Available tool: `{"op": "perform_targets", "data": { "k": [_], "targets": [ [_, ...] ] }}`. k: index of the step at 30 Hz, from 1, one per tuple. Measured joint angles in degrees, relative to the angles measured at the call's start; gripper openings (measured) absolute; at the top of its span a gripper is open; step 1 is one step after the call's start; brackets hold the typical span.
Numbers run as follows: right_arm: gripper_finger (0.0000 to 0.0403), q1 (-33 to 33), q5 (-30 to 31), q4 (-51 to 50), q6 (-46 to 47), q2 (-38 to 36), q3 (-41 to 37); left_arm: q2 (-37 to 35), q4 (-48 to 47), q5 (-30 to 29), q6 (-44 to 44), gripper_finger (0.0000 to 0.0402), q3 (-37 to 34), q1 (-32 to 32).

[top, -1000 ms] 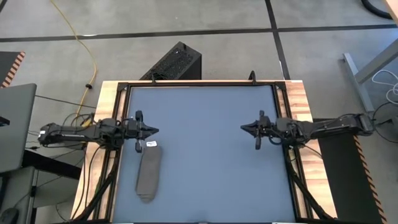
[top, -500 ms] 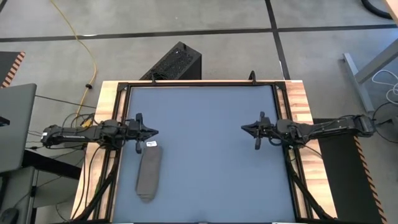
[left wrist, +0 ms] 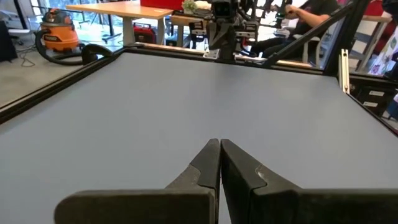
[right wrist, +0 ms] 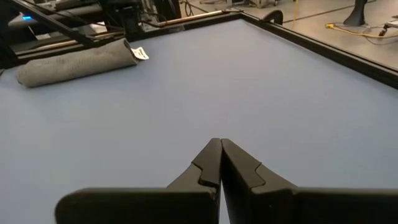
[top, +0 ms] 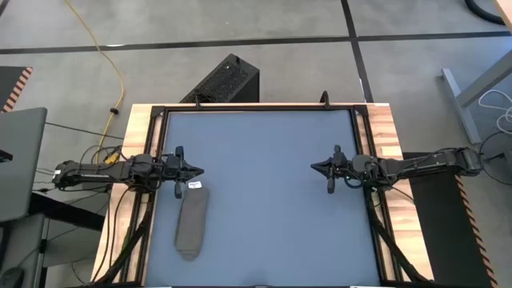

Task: Roll towel
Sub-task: Return to Home Position

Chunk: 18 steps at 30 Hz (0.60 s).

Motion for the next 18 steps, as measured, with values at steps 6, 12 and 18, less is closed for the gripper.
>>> {"op": "perform_targets", "data": {
  "k": [6, 12, 18],
  "targets": [
    [0.0033, 0.0, 0.0, -0.5, 0.0, 0.0, 0.0, 0.0, -0.1, 0.0, 0.0, 0.0, 0.0, 0.0],
    [0.0033, 0.0, 0.0, -0.5, 0.0, 0.0, 0.0, 0.0, -0.2, 0.0, 0.0, 0.0, 0.1, 0.0],
    [0.0033, 0.0, 0.0, -0.5, 0.0, 0.0, 0.0, 0.0, -0.2, -0.1, 0.0, 0.0, 0.1, 0.0]
  ]
}}
